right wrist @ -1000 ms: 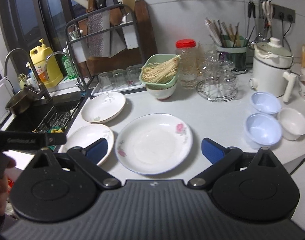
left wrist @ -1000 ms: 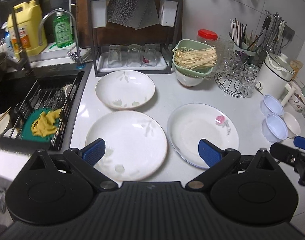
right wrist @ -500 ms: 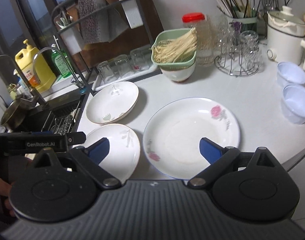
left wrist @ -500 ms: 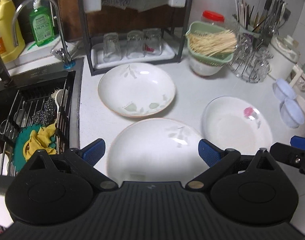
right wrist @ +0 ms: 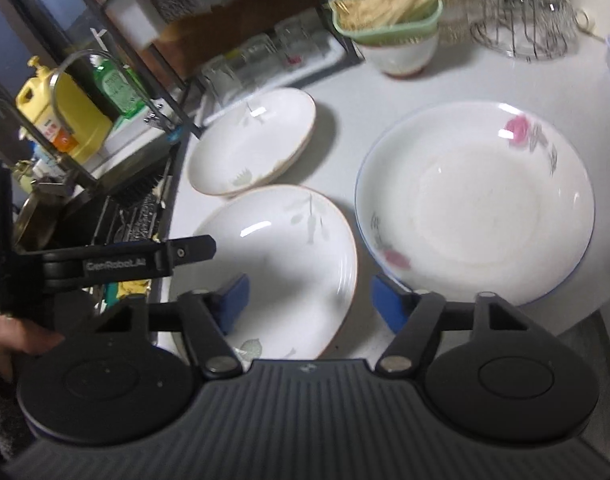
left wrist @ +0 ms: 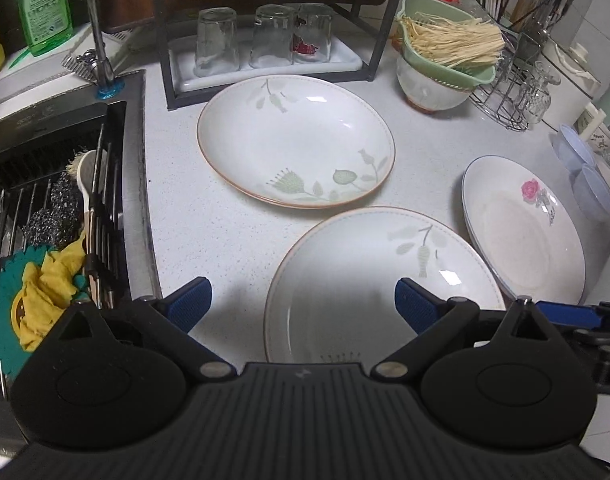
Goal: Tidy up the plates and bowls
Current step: 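Move both grippers to the round leaf-pattern plate rim and close on it, then lift the leaf-pattern plate with both grippers over the pink-flower plate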
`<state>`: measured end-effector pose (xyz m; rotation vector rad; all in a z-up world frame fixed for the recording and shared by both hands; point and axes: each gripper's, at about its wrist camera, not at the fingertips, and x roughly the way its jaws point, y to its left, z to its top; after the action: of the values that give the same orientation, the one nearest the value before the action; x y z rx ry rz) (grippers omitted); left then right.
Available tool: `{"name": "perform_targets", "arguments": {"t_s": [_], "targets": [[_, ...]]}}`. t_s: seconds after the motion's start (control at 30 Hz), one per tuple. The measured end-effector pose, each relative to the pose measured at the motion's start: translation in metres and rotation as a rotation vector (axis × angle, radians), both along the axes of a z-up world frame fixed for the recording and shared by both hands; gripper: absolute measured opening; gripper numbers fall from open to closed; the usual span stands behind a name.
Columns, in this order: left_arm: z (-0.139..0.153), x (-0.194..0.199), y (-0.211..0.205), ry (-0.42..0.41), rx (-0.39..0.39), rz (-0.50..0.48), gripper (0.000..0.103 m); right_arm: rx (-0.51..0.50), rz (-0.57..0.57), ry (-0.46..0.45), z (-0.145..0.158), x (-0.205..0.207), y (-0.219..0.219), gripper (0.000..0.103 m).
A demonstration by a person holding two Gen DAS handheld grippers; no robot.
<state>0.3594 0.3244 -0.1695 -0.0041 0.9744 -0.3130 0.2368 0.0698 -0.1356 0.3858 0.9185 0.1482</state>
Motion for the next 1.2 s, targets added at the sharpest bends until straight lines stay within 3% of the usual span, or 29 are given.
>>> {"name": "perform_targets", "arguments": {"t_s": [0.07,0.13,0.4,0.43,0.53,0.73,0.97,1.2], "targets": [[-0.005,0.005,0.002,0.007,0.008,-0.012,0.09,0.0,-0.024,0.024,-0.006,0.005,0.001,0.057],[-0.009,0.01,0.005,0.026,-0.002,-0.019,0.085,0.01,-0.055,0.06,-0.013,0.009,0.001,0.044],[-0.027,0.022,0.004,0.117,-0.099,-0.076,0.064,0.073,-0.119,0.118,-0.033,0.016,0.001,0.035],[-0.029,0.023,0.004,0.14,-0.127,-0.07,0.064,0.092,-0.124,0.121,-0.036,0.017,-0.001,0.035],[-0.03,0.024,0.0,0.146,-0.113,-0.063,0.064,0.154,-0.139,0.14,-0.045,0.021,-0.006,0.036],[-0.024,0.033,0.011,0.198,-0.176,-0.034,0.064,0.176,-0.113,0.15,-0.041,0.027,-0.008,0.036],[0.013,0.04,0.014,0.228,-0.267,-0.015,0.064,0.18,-0.068,0.107,-0.007,0.03,-0.017,0.036],[0.057,0.045,-0.018,0.215,-0.31,-0.031,0.064,0.167,-0.078,0.029,0.031,0.033,-0.05,0.036]]}}
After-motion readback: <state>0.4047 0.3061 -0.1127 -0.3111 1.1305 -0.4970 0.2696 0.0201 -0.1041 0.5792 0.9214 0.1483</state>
